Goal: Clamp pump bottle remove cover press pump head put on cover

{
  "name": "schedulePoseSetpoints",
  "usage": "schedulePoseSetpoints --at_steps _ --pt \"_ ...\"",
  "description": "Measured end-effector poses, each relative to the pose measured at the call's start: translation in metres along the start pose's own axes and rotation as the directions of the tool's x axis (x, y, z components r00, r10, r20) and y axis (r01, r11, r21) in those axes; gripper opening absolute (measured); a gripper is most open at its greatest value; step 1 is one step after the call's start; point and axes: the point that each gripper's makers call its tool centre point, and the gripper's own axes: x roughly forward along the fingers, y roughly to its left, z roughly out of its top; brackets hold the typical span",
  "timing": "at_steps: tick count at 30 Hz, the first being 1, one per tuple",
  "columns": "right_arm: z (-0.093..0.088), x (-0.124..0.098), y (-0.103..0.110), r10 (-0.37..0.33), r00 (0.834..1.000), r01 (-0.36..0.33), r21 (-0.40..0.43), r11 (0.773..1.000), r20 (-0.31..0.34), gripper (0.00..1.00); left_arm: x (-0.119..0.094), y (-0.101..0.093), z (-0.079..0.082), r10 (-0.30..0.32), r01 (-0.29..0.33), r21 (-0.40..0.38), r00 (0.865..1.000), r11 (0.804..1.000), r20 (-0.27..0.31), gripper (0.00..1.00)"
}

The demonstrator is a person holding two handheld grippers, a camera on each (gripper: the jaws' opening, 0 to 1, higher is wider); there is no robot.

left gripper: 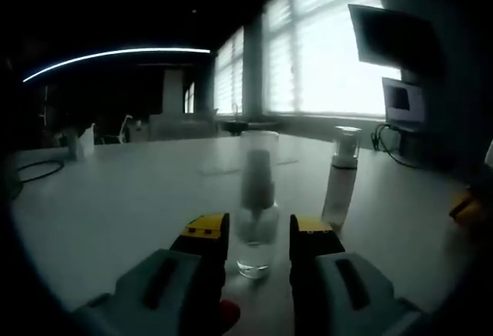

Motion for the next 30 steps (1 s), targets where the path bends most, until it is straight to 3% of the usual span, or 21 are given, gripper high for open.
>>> schedulePoseSetpoints --at_steps 9,30 --pt "0.000 0.000 0.001 0.002 1.000 -0.002 0.002 1.000 0.001 0.00 0.007 0.006 -0.005 0.004 -0.005 -0.033 1.000 0.999 -0.012 0.21" --pt "0.001 0.000 0.001 0.001 1.000 -0.002 0.001 1.000 0.001 0.00 0.012 0.002 -0.005 0.014 -0.014 -0.016 1.000 1.000 -0.014 0.16"
